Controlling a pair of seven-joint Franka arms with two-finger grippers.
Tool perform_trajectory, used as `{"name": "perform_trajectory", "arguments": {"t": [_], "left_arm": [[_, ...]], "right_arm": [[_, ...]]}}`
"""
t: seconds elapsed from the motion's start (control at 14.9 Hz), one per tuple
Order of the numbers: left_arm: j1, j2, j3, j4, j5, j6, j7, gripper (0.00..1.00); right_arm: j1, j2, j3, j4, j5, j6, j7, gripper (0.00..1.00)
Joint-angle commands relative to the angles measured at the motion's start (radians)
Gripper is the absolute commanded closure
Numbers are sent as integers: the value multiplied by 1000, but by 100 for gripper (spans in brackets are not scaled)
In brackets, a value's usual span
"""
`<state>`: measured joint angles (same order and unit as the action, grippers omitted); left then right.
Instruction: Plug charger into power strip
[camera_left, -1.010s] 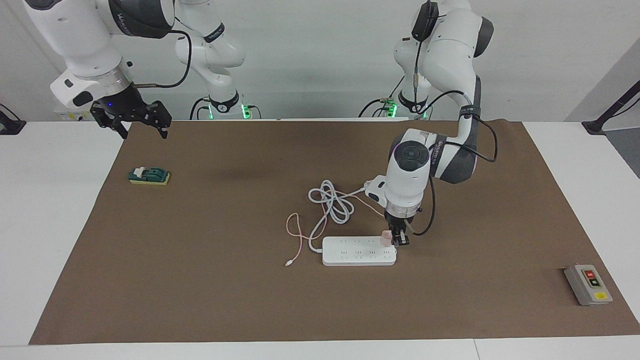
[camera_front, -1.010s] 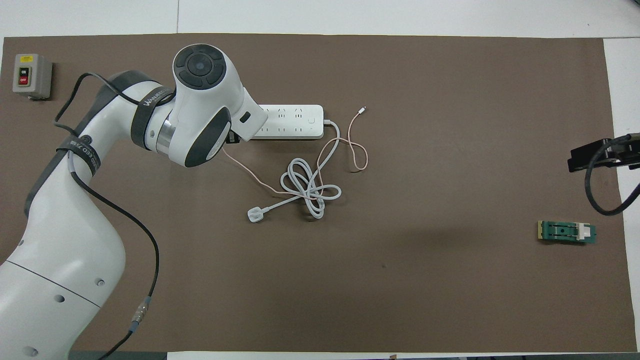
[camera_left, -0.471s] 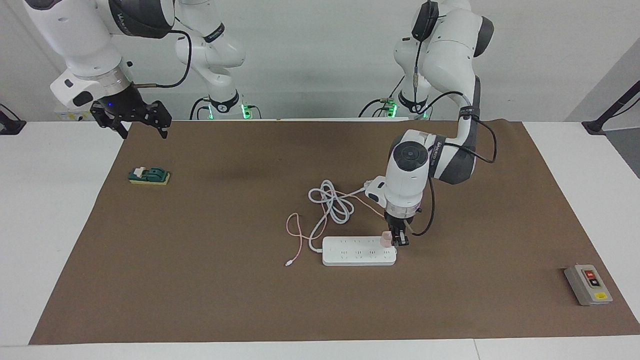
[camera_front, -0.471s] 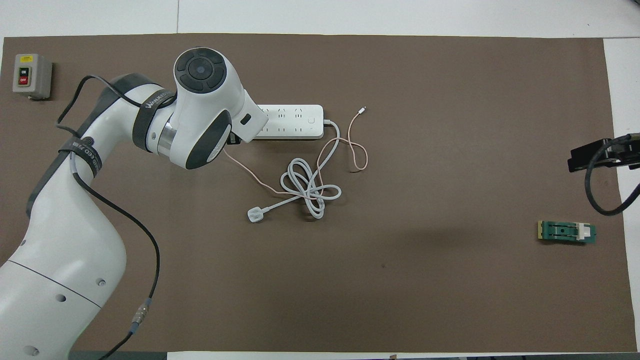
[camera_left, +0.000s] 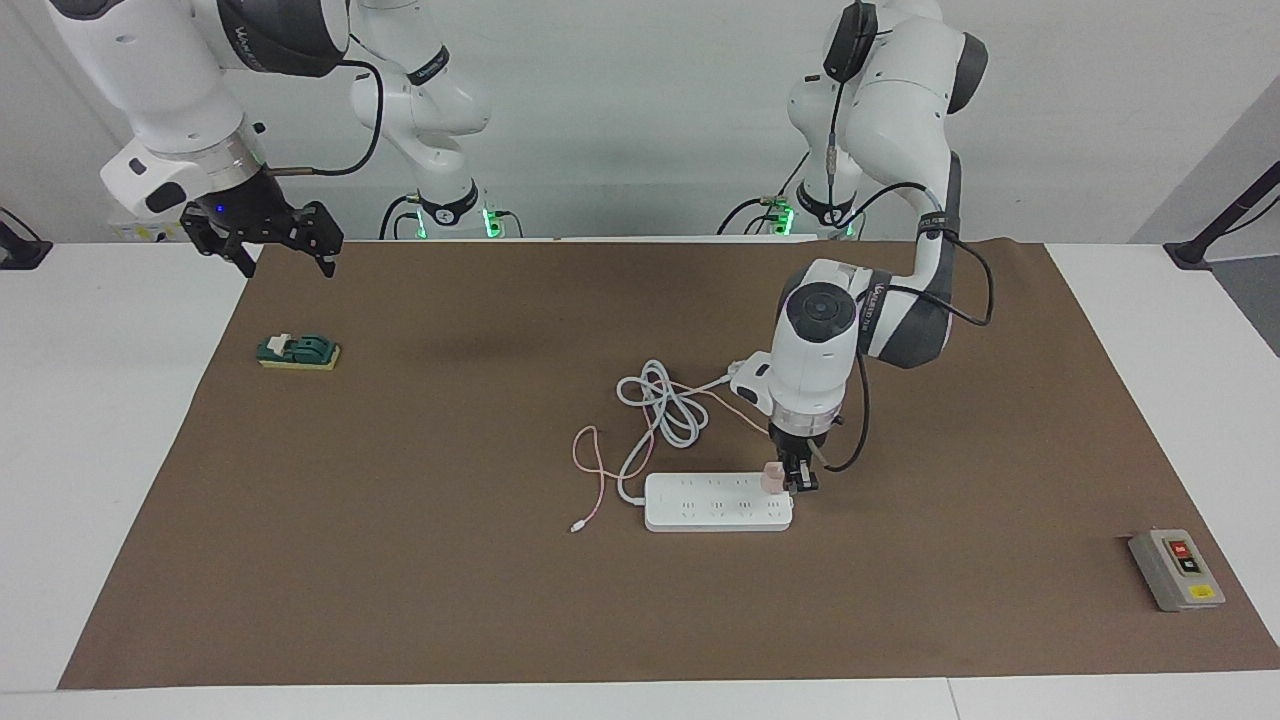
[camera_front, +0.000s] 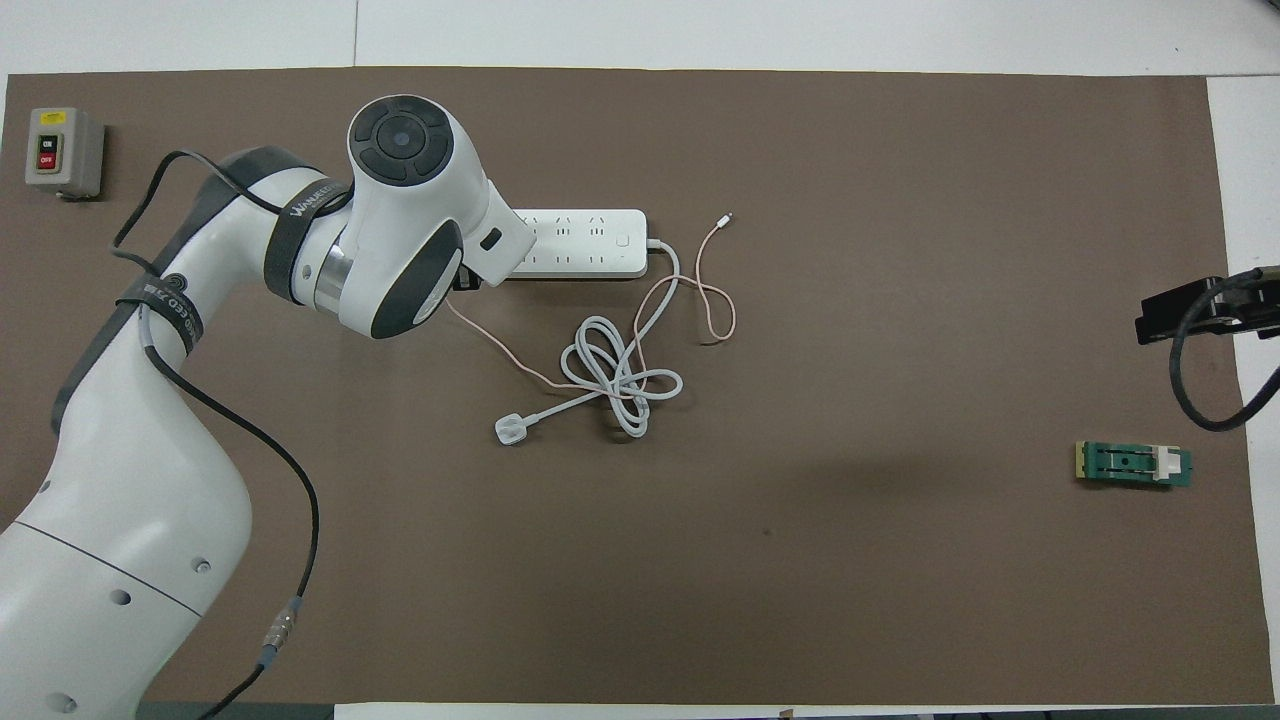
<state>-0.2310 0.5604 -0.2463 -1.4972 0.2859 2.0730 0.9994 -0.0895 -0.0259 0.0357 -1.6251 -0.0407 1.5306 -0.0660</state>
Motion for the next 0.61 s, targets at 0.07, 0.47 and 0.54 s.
{"name": "perform_trajectory", "arguments": {"t": [0.07,0.47,0.54], "left_arm": [[-1,-17,2,-41,3,-25,-13,100],[-7,-19,2,-51,-28,-10,-39,100],[-8,-19,2,-51,-45,-10,-39,100]], "right_arm": [[-15,-20,7,-21,-2,14,-18,0],[-15,-22,7,-21,-2,16,-18,0],[-15,-22,7,-21,-2,14,-18,0]]}}
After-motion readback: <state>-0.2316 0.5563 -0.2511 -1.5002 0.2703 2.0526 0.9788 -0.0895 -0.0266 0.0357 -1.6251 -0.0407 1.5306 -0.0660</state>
